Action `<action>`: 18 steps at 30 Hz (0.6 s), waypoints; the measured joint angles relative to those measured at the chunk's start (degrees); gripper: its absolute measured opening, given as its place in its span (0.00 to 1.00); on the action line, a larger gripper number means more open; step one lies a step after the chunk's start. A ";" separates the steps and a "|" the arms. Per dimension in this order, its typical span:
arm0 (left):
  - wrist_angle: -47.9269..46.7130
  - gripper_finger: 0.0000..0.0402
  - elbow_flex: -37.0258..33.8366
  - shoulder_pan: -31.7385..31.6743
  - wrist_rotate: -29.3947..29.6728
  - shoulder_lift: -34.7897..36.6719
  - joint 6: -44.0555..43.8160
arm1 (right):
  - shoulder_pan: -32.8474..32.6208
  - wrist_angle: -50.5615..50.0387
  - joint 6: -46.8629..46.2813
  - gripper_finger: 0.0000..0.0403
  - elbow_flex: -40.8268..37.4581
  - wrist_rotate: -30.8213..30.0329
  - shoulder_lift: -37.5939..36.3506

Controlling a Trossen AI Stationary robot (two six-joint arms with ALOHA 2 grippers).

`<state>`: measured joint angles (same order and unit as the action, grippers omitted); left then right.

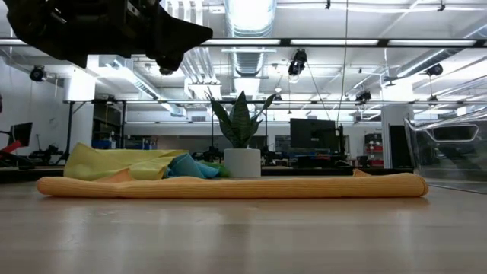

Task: Roll microfiber towels into tight, uniform cylinder then place into a basket
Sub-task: Move the transparent bin from middle right to the top right on the table

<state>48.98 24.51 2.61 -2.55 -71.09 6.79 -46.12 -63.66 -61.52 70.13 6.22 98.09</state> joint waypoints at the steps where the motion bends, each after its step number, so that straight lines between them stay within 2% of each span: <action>1: 0.03 0.00 0.00 0.00 0.00 0.00 0.02 | 0.06 -1.07 -0.02 0.02 0.03 -1.34 -0.28; 6: 0.01 0.00 0.00 0.00 0.00 0.00 -0.02 | 0.84 -8.01 1.06 0.02 -0.46 -6.41 -0.56; 18: -0.10 0.00 0.00 0.00 0.00 0.00 -0.34 | 8.11 -11.43 8.13 0.02 -9.12 -9.25 -1.15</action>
<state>48.88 24.51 2.61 -2.55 -71.09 6.45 -38.01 -75.10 -53.39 61.01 -3.04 96.93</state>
